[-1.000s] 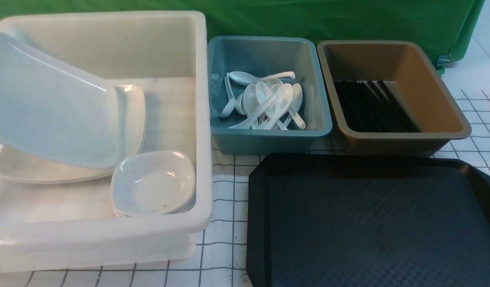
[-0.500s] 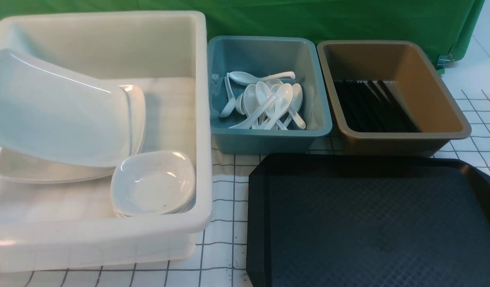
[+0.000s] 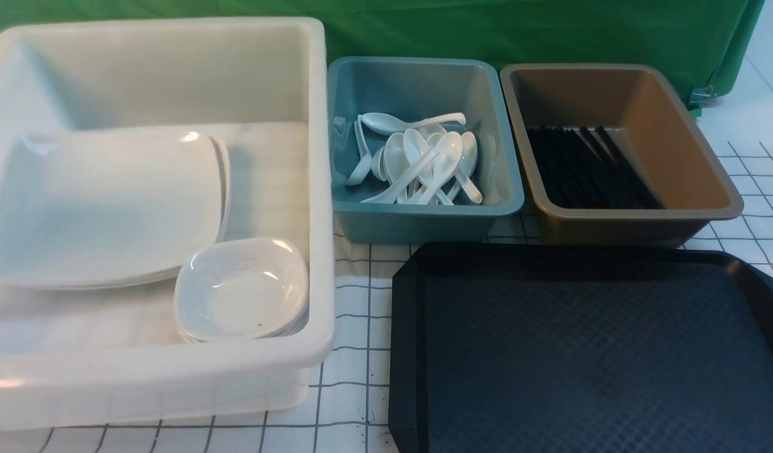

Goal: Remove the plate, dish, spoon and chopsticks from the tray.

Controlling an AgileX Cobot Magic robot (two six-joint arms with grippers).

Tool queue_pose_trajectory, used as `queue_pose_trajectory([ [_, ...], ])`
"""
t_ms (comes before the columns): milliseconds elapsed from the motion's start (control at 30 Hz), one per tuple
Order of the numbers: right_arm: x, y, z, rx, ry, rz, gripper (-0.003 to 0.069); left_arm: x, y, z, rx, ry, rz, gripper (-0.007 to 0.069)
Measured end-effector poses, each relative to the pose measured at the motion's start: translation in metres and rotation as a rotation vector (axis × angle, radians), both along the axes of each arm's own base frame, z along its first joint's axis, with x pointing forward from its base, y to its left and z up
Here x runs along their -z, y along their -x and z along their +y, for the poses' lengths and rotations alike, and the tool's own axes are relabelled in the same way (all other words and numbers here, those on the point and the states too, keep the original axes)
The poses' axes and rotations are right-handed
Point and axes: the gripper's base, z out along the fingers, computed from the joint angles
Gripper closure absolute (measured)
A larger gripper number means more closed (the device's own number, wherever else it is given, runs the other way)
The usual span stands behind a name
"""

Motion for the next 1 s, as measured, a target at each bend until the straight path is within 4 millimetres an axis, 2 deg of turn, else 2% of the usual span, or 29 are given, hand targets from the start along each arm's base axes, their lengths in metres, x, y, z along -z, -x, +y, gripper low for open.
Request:
queue_pose_trajectory([
  [200,-0.002,-0.001,0.001,-0.003,-0.016,-0.019,0.0587,-0.003,-0.002,-0.003,0.003,0.021,-0.013,0.0265],
  [300,-0.002,-0.001,0.001,-0.003,-0.018,-0.022,0.0587,-0.003,-0.002,-0.005,0.010,0.025,-0.011,0.0248],
  [367,-0.002,-0.001,0.001,-0.003,-0.021,-0.021,0.0587,-0.004,-0.001,-0.006,0.017,0.028,-0.007,0.0266],
  [400,-0.002,-0.001,0.001,0.000,-0.025,-0.019,0.0587,-0.009,0.001,-0.008,0.019,0.034,-0.011,0.0333],
  [467,-0.002,-0.001,0.001,0.001,-0.026,-0.018,0.0587,-0.016,0.004,-0.010,0.024,0.043,-0.018,0.0402],
  [533,-0.002,-0.001,0.001,0.004,-0.024,-0.020,0.0594,-0.029,0.008,-0.018,0.056,0.051,-0.031,0.0536],
  [600,-0.004,-0.001,0.000,0.008,-0.020,-0.027,0.0617,-0.038,0.008,-0.028,0.093,0.054,-0.039,0.0586],
  [733,-0.015,0.002,-0.004,0.020,-0.016,-0.051,0.0654,-0.058,0.005,-0.059,0.205,0.060,-0.040,0.0627],
  [800,-0.031,0.007,-0.011,0.043,0.001,-0.085,0.0656,-0.075,0.005,-0.095,0.334,0.030,-0.012,0.0634],
  [900,-0.043,0.012,-0.018,0.071,0.026,-0.104,0.0656,-0.085,0.012,-0.127,0.454,-0.023,0.038,0.0636],
  [967,-0.049,0.017,-0.024,0.095,0.045,-0.121,0.0656,-0.093,0.021,-0.158,0.568,-0.073,0.092,0.0636],
  [1000,-0.050,0.017,-0.024,0.096,0.047,-0.120,0.0656,-0.092,0.022,-0.157,0.570,-0.076,0.100,0.0636],
])
